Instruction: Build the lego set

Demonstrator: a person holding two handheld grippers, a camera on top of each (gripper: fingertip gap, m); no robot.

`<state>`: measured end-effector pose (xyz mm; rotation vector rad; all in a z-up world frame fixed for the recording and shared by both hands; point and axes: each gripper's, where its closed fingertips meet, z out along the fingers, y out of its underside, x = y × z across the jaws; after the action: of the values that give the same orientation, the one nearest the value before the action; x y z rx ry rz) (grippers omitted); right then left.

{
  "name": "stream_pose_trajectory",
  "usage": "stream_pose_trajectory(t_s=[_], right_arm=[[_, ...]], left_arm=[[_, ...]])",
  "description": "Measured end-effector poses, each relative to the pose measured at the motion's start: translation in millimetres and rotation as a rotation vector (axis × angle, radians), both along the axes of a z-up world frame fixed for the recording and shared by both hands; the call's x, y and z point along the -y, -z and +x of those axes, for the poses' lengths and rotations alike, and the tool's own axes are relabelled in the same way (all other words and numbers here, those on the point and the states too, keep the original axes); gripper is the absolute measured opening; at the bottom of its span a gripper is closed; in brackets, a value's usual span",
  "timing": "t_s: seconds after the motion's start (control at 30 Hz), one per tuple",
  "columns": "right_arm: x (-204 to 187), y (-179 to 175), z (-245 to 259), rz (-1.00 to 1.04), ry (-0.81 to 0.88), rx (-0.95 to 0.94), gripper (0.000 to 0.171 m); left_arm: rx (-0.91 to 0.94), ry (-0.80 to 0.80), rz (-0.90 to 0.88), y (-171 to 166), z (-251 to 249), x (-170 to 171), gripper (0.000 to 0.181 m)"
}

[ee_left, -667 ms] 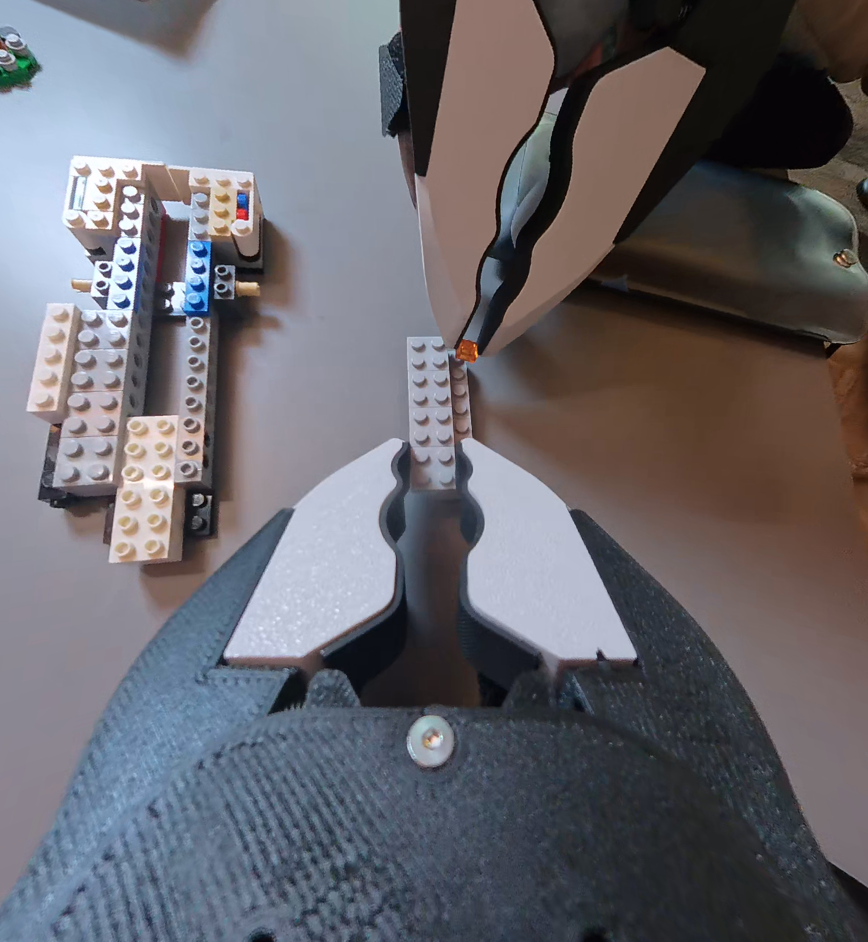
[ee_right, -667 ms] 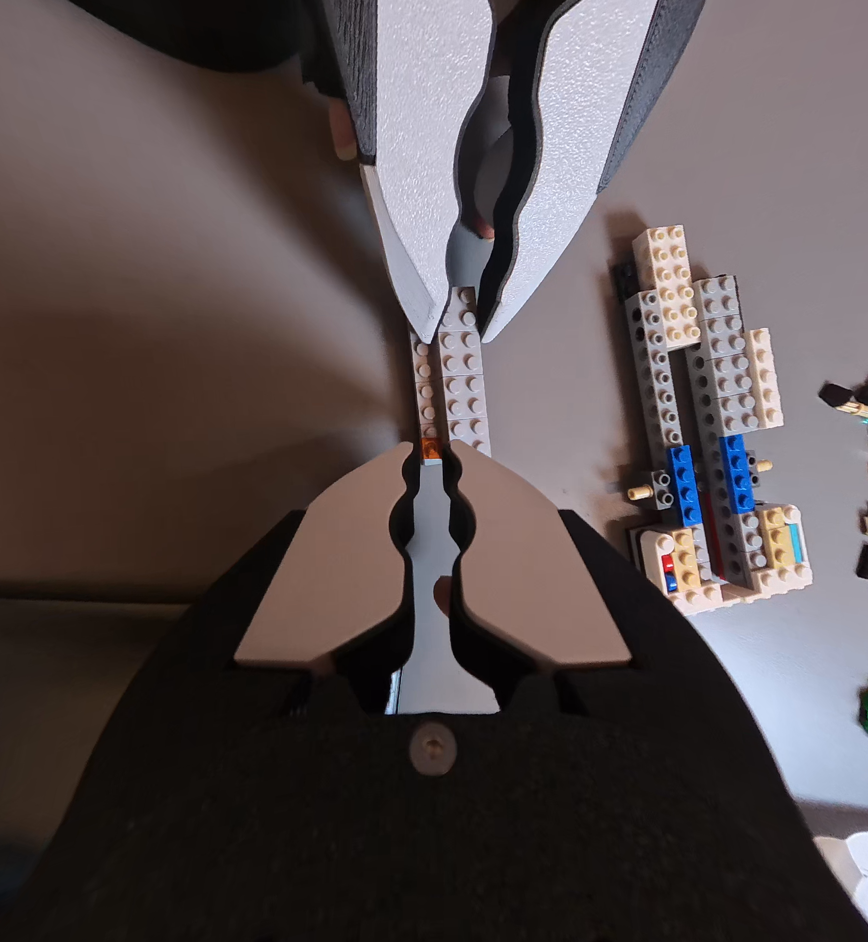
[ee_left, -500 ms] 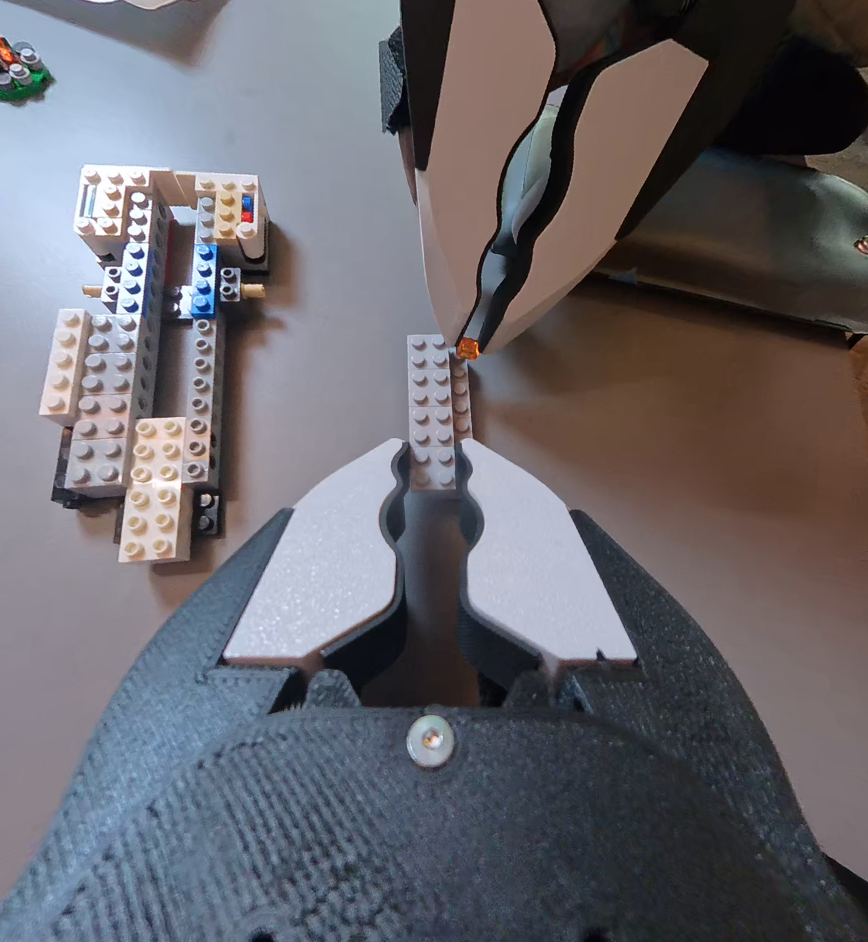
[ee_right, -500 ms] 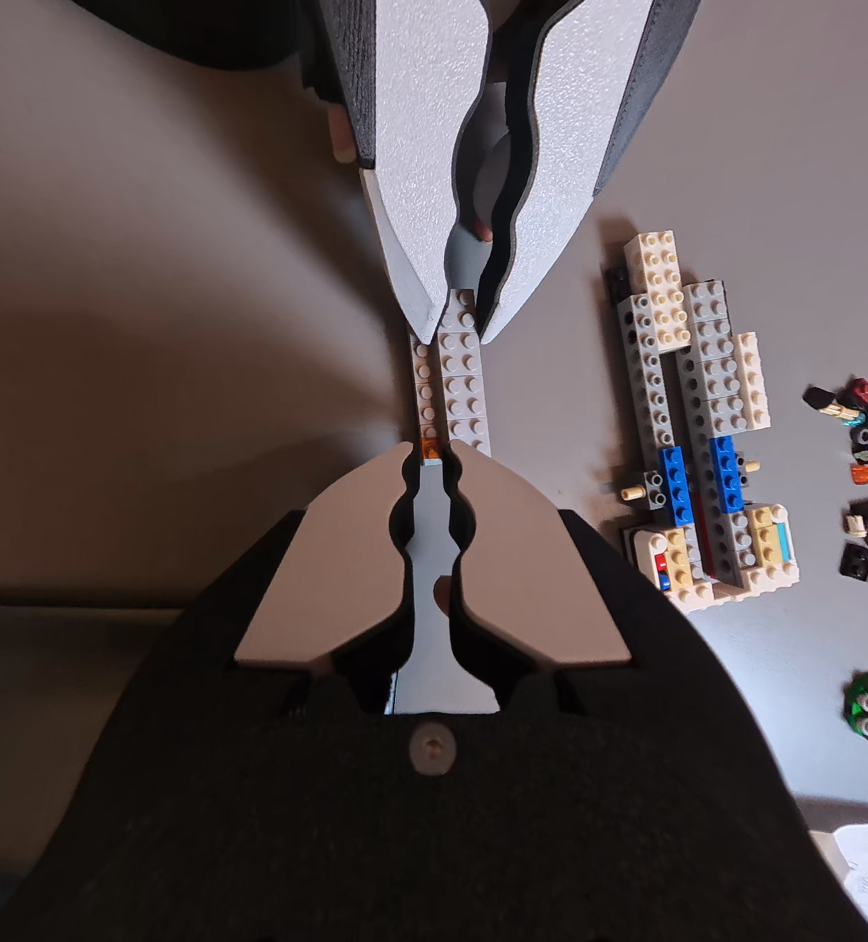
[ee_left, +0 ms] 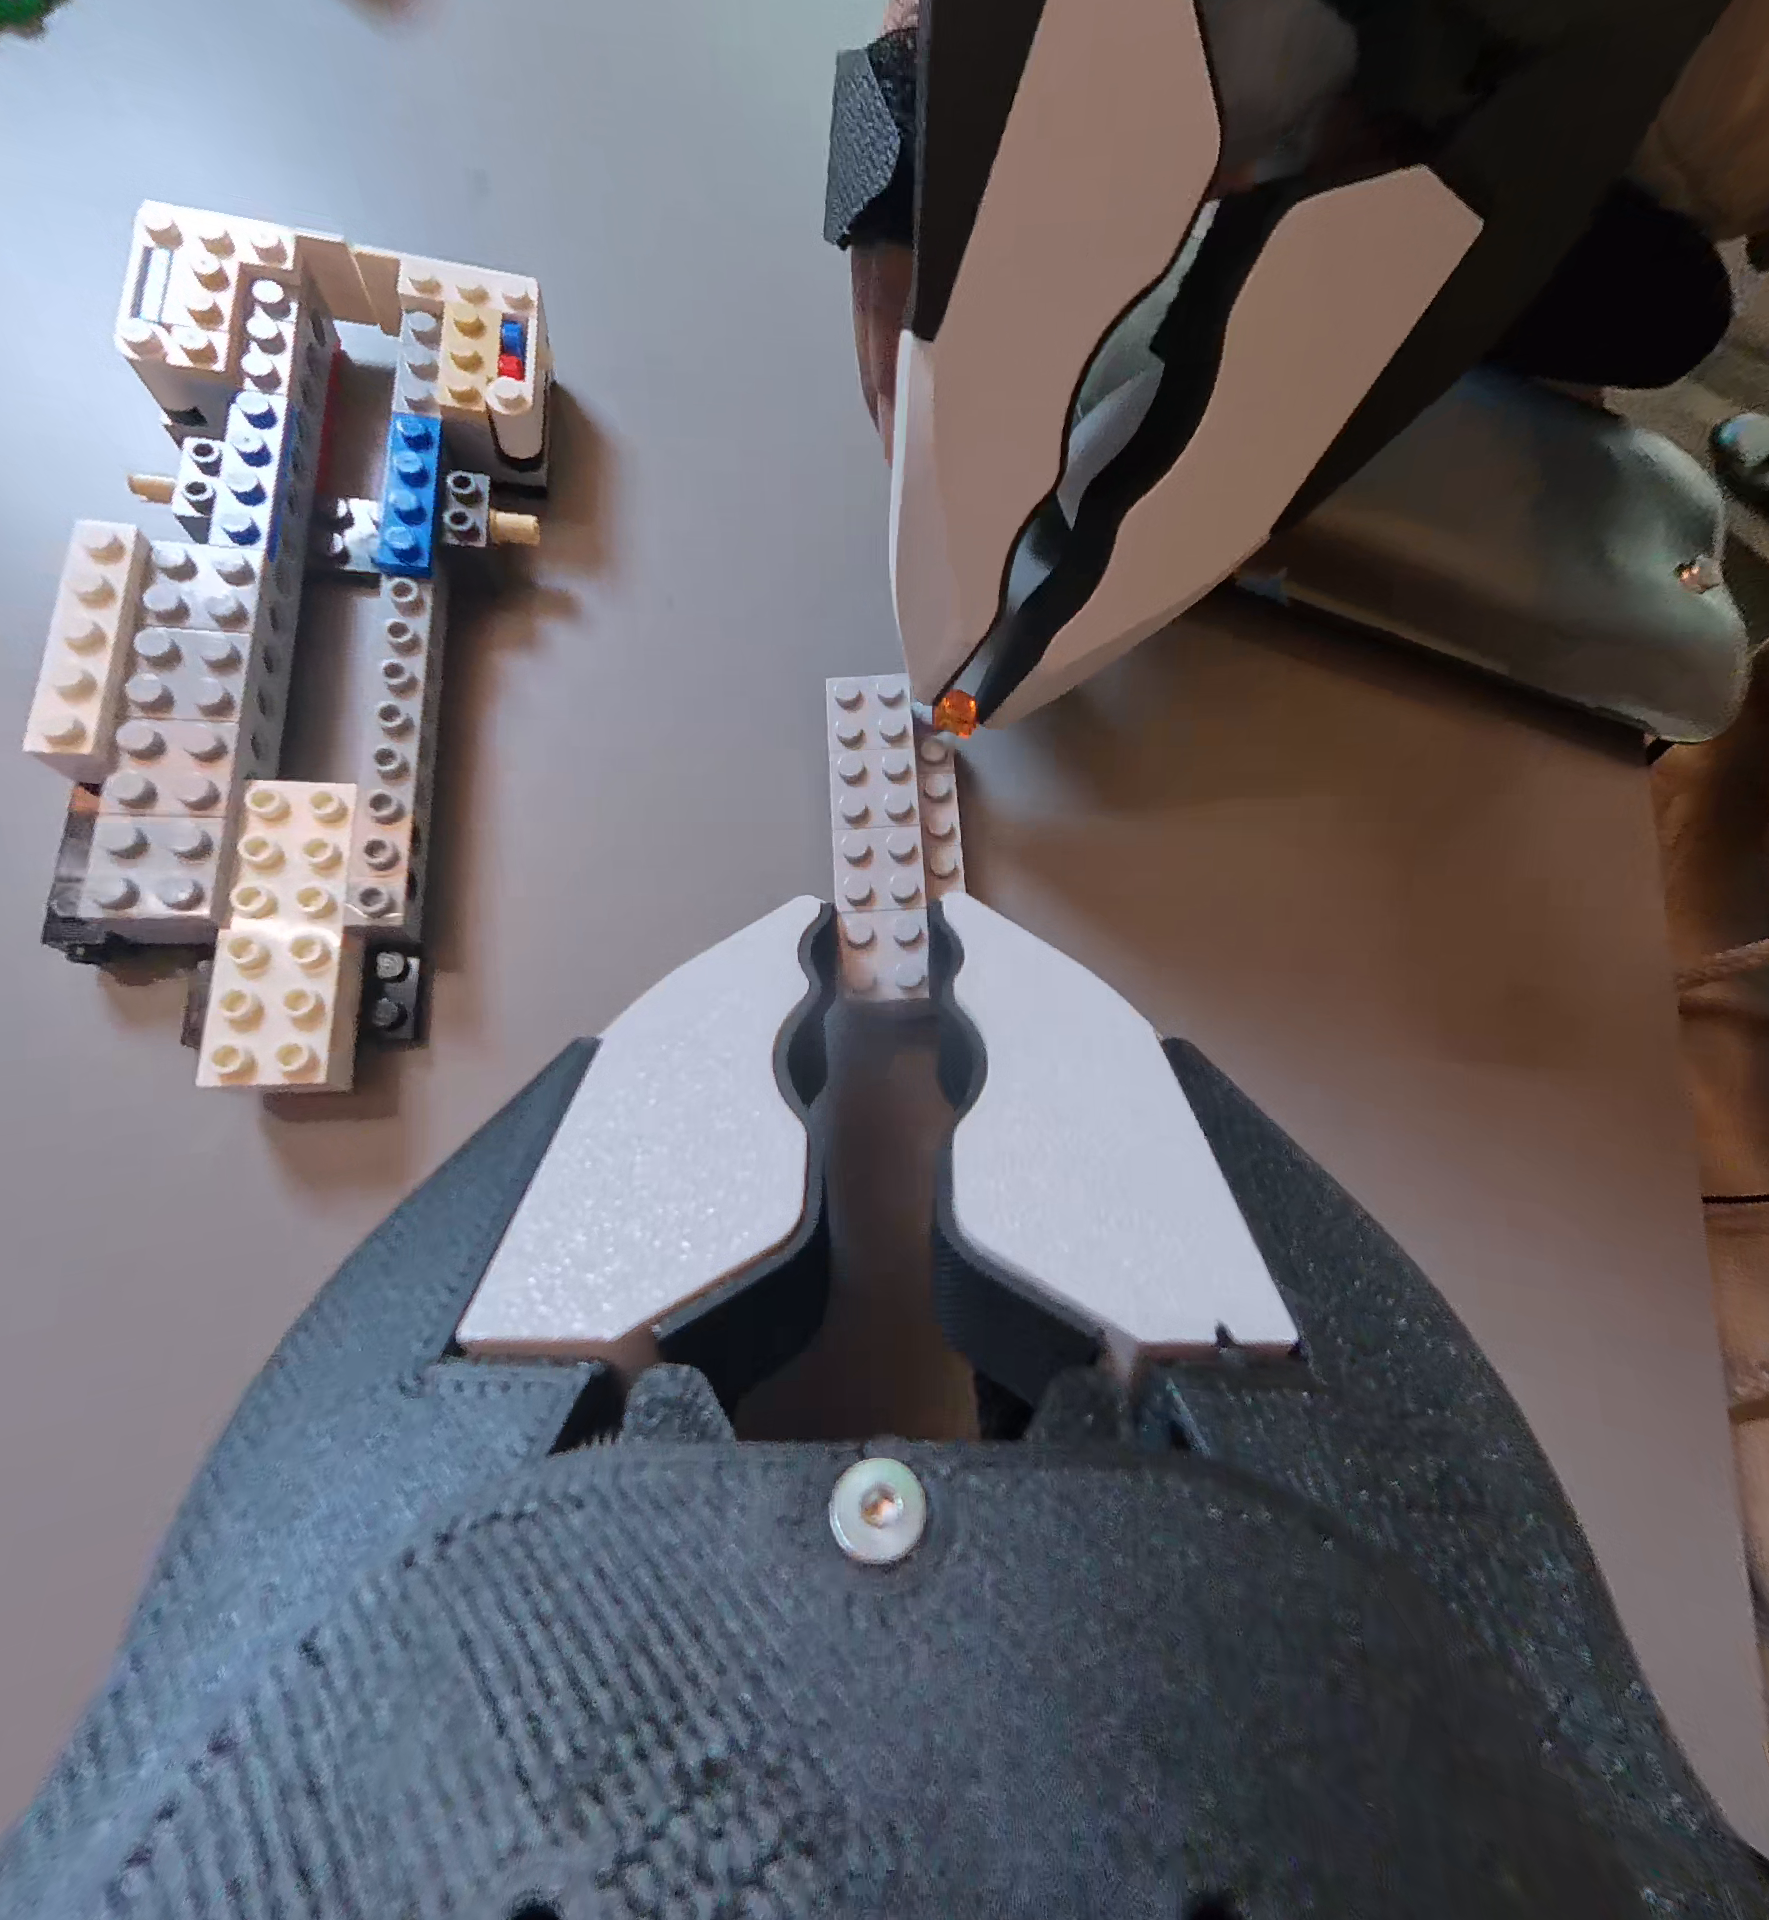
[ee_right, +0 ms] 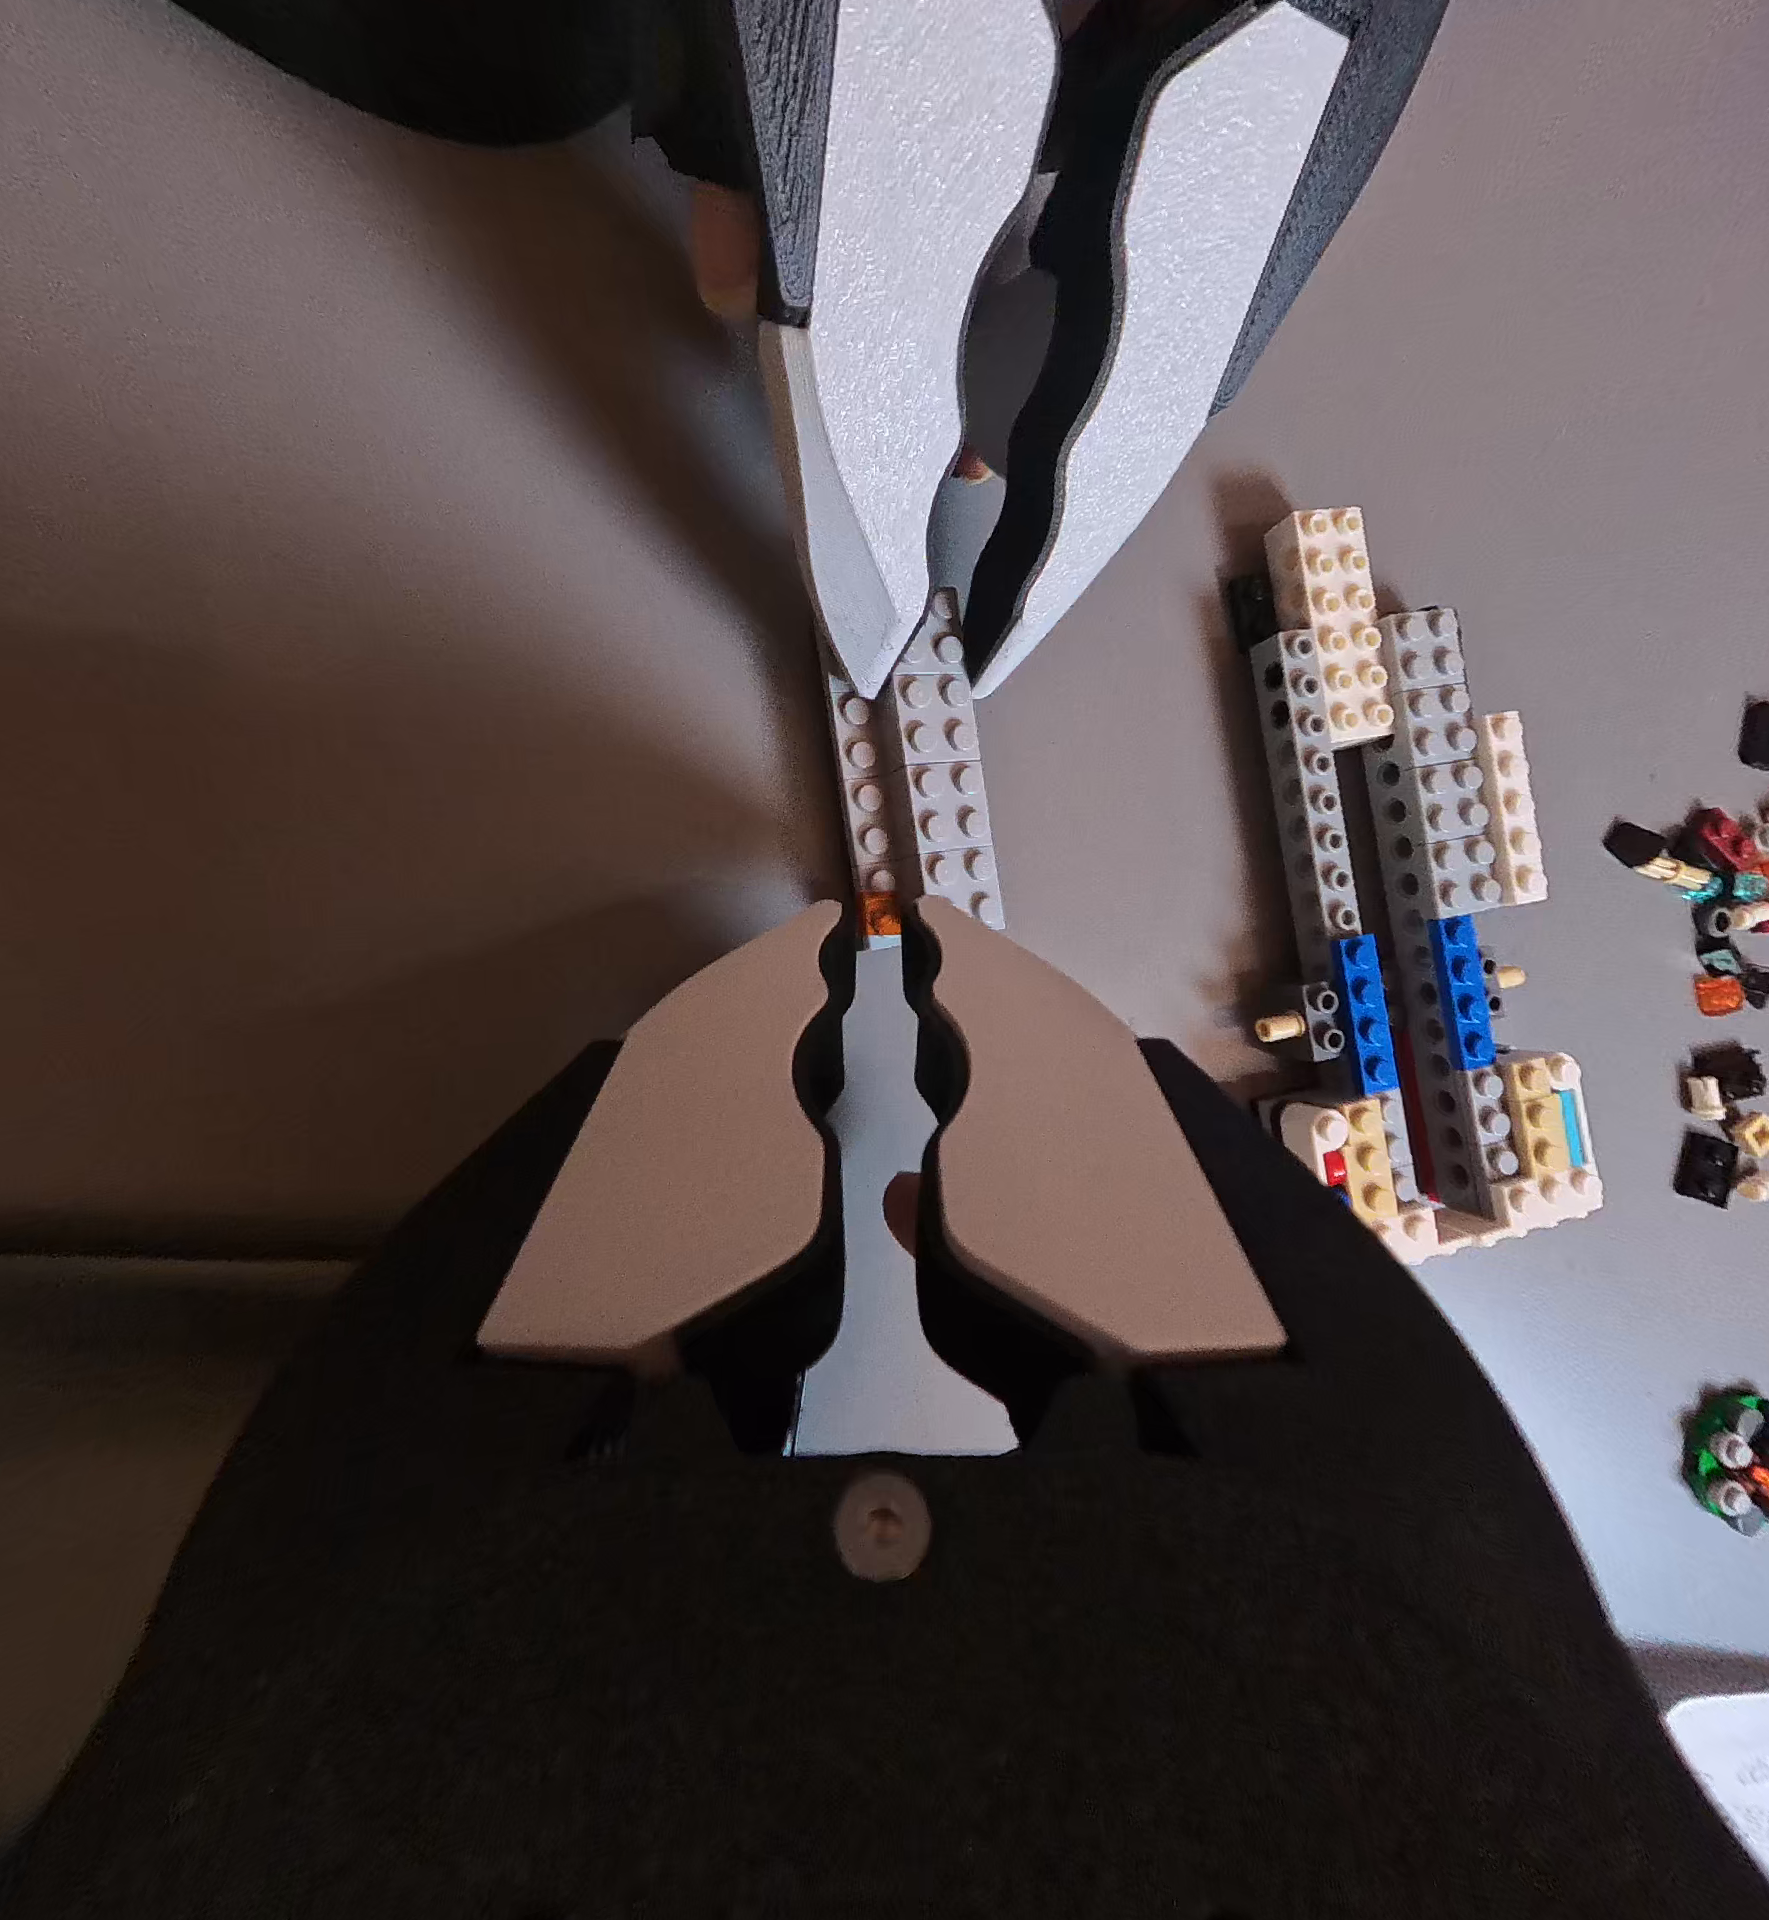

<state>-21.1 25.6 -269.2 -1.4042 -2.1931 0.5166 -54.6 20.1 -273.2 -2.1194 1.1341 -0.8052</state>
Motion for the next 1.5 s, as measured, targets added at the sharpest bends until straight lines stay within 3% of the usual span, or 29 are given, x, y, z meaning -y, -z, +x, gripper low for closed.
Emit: stream_pose_trajectory(t_s=[0.03, 0.43, 1.2, 1.5], right_arm=[[0, 0, 0, 0.0, -0.003, -0.006, 0.008], [1, -10, -4, 0.015, -0.025, -0.067, 0.008], [4, -22, -5, 0.006, -0.053, -0.133, 0.016], [7, -17, -4, 0.164, -0.081, -0.187, 0.017]], left_arm=[[0.01, -0.003, -0.015, 0, 0, 0, 0.017], [0.15, -0.022, -0.178, -7, 0, 4, 0.017], [0.227, -0.018, -0.247, -11, -3, 5, 0.017], [0.234, -0.025, -0.244, -13, -5, 3, 0.017]])
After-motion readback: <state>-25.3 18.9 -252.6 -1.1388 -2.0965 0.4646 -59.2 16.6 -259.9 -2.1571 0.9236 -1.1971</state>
